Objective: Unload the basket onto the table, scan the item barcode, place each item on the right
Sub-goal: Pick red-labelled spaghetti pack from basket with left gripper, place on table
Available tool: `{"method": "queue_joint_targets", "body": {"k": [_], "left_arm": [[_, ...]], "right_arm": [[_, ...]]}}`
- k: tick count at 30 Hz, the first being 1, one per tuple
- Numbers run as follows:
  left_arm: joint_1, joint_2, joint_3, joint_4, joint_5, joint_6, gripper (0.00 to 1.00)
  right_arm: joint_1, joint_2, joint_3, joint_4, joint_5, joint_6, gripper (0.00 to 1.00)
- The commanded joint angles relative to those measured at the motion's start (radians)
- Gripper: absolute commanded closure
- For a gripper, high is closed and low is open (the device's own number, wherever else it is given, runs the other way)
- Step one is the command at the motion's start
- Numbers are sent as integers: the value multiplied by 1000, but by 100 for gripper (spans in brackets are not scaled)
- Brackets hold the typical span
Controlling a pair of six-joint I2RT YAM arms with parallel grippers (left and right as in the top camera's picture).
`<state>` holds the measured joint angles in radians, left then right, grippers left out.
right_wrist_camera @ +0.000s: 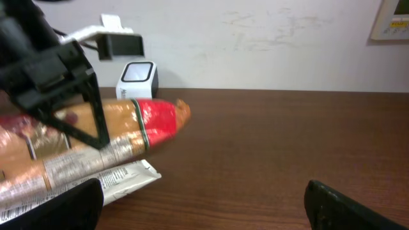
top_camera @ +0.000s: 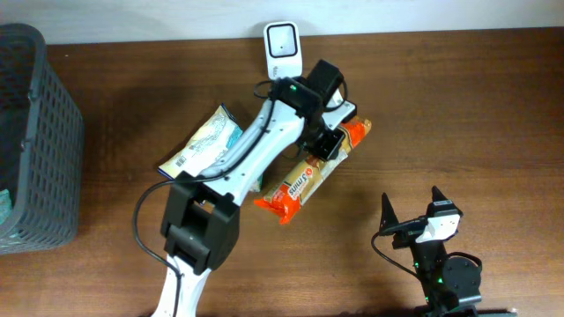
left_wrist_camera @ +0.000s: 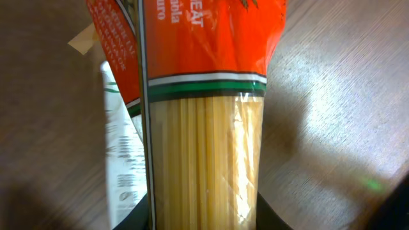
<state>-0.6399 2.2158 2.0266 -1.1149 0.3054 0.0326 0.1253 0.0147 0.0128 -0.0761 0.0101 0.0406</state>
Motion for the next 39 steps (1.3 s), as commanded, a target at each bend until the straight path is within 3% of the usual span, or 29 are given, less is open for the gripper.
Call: {"method": "queue_joint_targets", "body": {"k": [1,3,7,8,9,10,13,15,18,20,23,27,29,32,34,36,38,39], "left_arm": [[-13,33,16,25,87,-23,100],[-17,73,16,55,176,-22,100],[-32,160,16,75,204,-22,100],[-32,161,16,78,204,-22,80],[-32,161,16,82,203,-21,52],[-30,161,16,82,203,-20,44],[5,156,31,79,198,-17,42],[41,127,68,53,116,-16,40],[113,42,160,1,-19,10,25],[166,-15,216,-9,-25,44,18],[291,-127,333,-35,-62,52,8],[530,-319,401,-57,-275,97,2],[743,-425,401,-53,-314,92,0],[1046,-441,390,-95,-332,-52,0],[1227,-428,298,-99,-366,-150,0],[1331,-418,148,-61,-366,-151,0],[1404,-389,-55,22,-390,-47,1],[1437,-374,-177,103,-390,60,4]], "right_arm": [[5,-6,-7,-4,5,-7,1],[5,-6,-7,-4,5,-7,1],[5,-6,-7,-4,5,-7,1],[5,-6,-7,-4,5,-7,1],[5,-6,-7,-4,5,-7,1],[5,-6,-7,-4,5,-7,1],[5,-6,-7,-4,5,-7,1],[5,-6,-7,-4,5,-7,1],[5,-6,-7,-4,5,-7,2],[5,-6,-7,-4,5,-7,1],[5,-6,-7,-4,5,-7,1],[5,-6,-7,-4,5,-7,1],[5,-6,-7,-4,5,-7,1],[5,-6,-7,-4,5,-7,1],[5,-6,-7,-4,5,-7,1],[5,-6,-7,-4,5,-7,2],[5,-6,-7,-4,5,-7,1],[5,-6,-7,-4,5,-7,1]]}}
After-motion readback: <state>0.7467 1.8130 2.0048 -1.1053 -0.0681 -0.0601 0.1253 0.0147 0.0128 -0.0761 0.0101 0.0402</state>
